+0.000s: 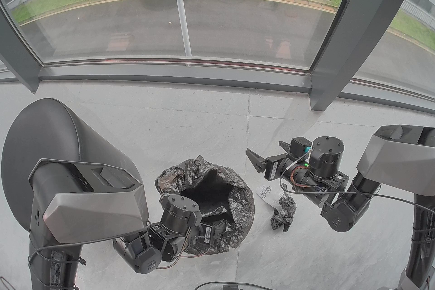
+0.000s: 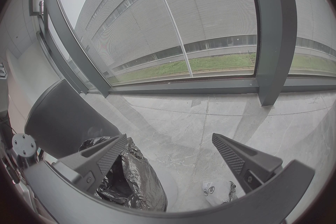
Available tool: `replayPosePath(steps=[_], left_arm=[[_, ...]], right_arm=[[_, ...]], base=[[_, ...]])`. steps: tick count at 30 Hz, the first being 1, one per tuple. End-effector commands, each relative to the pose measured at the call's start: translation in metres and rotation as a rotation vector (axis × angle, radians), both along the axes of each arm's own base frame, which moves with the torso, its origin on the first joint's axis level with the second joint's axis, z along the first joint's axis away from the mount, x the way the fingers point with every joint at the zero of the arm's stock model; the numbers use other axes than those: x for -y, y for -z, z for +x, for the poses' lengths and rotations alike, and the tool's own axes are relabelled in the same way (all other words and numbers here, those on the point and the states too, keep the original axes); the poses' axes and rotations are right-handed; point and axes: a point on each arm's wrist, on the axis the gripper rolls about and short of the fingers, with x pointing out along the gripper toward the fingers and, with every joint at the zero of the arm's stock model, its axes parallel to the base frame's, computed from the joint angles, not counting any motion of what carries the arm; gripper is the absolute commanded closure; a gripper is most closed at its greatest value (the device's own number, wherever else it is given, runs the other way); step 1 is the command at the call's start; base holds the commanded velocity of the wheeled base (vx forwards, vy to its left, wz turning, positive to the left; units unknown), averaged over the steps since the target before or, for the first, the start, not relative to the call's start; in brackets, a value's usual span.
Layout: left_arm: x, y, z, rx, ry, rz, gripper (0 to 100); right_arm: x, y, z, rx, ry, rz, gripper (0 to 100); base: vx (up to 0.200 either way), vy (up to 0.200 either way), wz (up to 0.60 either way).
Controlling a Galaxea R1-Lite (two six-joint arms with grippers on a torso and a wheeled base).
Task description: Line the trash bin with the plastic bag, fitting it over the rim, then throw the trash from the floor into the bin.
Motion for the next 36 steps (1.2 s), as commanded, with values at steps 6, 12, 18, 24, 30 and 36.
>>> replayPosePath(steps=[6,12,18,24,30,36], left_arm=[[-0.002,-0.028,-0.002,0.053,-0.002,-0.042,0],[-0.006,-0.073,-0.023,0.129,0.027,-0.113,0],[-0.004,-0.093,-0.036,0.173,0.058,-0.153,0],[-0.021,-0.119,-0.037,0.285,0.016,-0.243,0],[-0.069,-0.127,-0.033,0.399,-0.112,-0.293,0],[-0.09,-0.156,-0.035,0.488,-0.145,-0.296,0]], right_arm=[[-0.001,0.001,-0.001,-0.002,-0.002,-0.002,0],[0.0,0.001,0.0,-0.002,-0.001,-0.002,0],[-0.001,0.006,0.001,-0.013,-0.001,-0.008,0],[-0.001,0.021,0.011,-0.032,0.017,-0.022,0],[0.005,0.035,0.022,-0.057,0.046,-0.036,0],[0.005,0.052,0.022,-0.103,0.075,-0.065,0]], base=[[0.0,0.0,0.0],[0.0,0.0,0.0],[0.0,0.0,0.0],[0.0,0.0,0.0],[0.0,0.0,0.0],[0.0,0.0,0.0]])
